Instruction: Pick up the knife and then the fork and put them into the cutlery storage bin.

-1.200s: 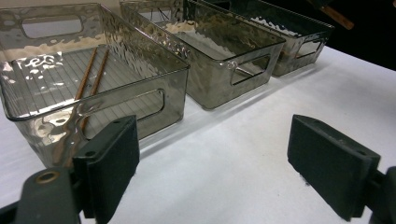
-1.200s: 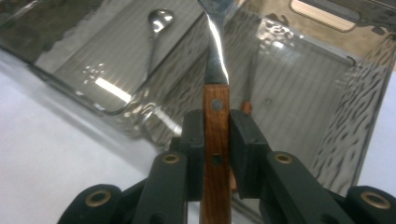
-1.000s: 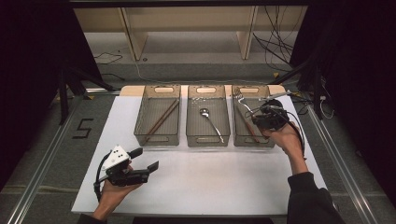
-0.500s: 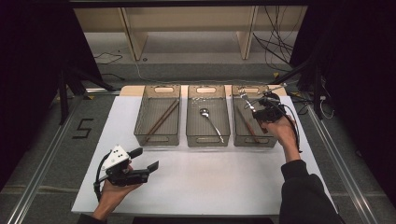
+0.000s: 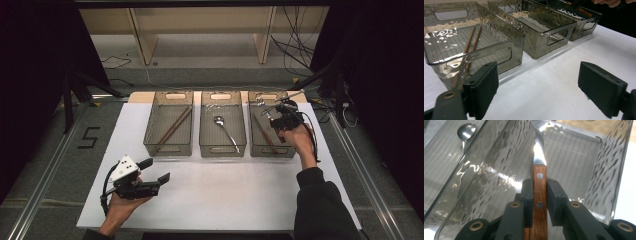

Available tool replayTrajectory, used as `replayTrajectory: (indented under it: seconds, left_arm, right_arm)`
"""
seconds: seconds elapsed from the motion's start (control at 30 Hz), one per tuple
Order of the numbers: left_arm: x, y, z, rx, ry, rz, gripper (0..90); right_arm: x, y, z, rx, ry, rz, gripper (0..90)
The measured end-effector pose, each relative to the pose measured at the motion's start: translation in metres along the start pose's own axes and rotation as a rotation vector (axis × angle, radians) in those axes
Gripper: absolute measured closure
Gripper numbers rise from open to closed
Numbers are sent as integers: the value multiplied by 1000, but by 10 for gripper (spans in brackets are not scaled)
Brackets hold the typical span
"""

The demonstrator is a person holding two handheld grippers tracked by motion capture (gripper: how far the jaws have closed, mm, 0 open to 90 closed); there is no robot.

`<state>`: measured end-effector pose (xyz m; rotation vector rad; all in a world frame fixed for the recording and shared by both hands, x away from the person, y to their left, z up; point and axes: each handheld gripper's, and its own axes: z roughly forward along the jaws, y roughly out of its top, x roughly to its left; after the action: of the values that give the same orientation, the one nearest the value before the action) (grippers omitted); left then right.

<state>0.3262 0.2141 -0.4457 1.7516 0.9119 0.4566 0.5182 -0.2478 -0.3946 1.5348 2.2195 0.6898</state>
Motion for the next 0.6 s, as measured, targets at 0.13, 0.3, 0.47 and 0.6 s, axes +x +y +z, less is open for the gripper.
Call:
replayTrajectory:
  seconds: [0.13,0.3,0.47,0.6]
  left_arm:
    - [0,0,0,0,-1,-1,165]
    - [0,0,0,0,-1,0,165]
    - [0,0,0,2,-3,1,165]
    - [0,0,0,0,-2,-1,165]
  right_arm:
    - [0,-1,4,17,-1,2,771]
    - [-1,-1,8,38,-6,8,768]
    - [-1,-1,10,50,22,21,665]
    - [2,1,5,27,51,14,615]
